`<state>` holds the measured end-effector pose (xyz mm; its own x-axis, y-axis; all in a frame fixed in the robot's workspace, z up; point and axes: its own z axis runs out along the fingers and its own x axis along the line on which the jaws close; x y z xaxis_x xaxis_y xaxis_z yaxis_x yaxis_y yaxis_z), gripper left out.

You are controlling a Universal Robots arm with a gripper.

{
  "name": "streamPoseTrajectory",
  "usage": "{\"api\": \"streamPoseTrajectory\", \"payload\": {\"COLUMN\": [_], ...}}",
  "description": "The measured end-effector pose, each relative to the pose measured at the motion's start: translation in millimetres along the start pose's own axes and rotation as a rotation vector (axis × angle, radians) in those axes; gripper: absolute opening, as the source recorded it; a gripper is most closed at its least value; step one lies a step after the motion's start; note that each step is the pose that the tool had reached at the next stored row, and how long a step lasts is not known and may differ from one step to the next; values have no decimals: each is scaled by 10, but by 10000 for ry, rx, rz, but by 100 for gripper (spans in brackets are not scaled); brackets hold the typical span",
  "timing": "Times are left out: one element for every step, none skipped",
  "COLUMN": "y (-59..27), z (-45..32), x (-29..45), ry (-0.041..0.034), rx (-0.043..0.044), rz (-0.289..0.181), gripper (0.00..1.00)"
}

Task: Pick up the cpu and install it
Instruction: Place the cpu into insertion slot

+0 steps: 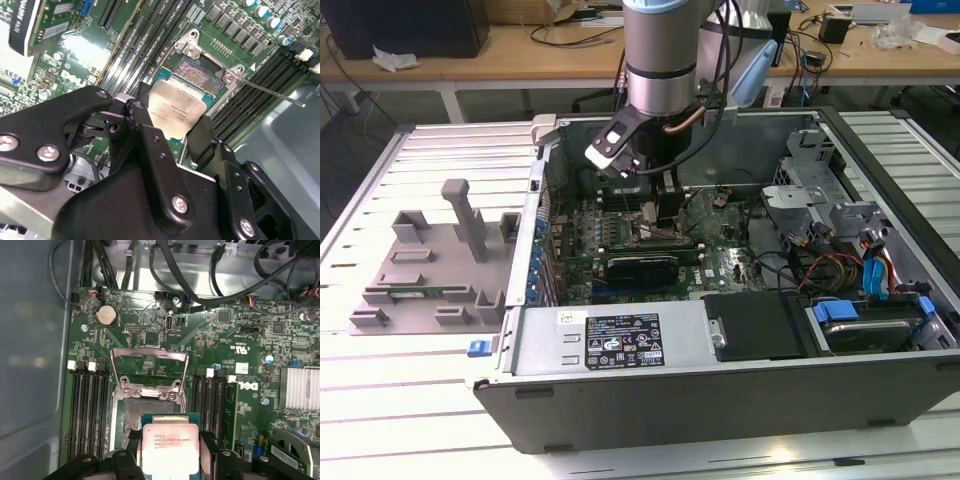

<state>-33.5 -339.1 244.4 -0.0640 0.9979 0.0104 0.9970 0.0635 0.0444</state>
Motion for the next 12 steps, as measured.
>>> {"api": "streamPoseTrajectory", "payload": {"y": [0, -1, -1, -1, 0, 3, 5, 5, 5, 5, 4, 3], "z": [7, 15, 16, 21, 27, 37, 42, 45, 62, 79, 94, 123], "x": [1, 3, 3, 15, 36, 79, 105, 118, 127, 128, 129, 131], "ry": [-4, -10, -13, -85, -198, -329, -369, -374, -374, -374, -374, -374], "rx": [0, 0, -1, 1, 8, 16, 17, 19, 17, 17, 17, 18], "rz": [57, 183, 232, 234, 225, 218, 217, 218, 216, 215, 216, 217], "gripper": [54, 54, 54, 54, 54, 54, 54, 54, 54, 54, 54, 54]}}
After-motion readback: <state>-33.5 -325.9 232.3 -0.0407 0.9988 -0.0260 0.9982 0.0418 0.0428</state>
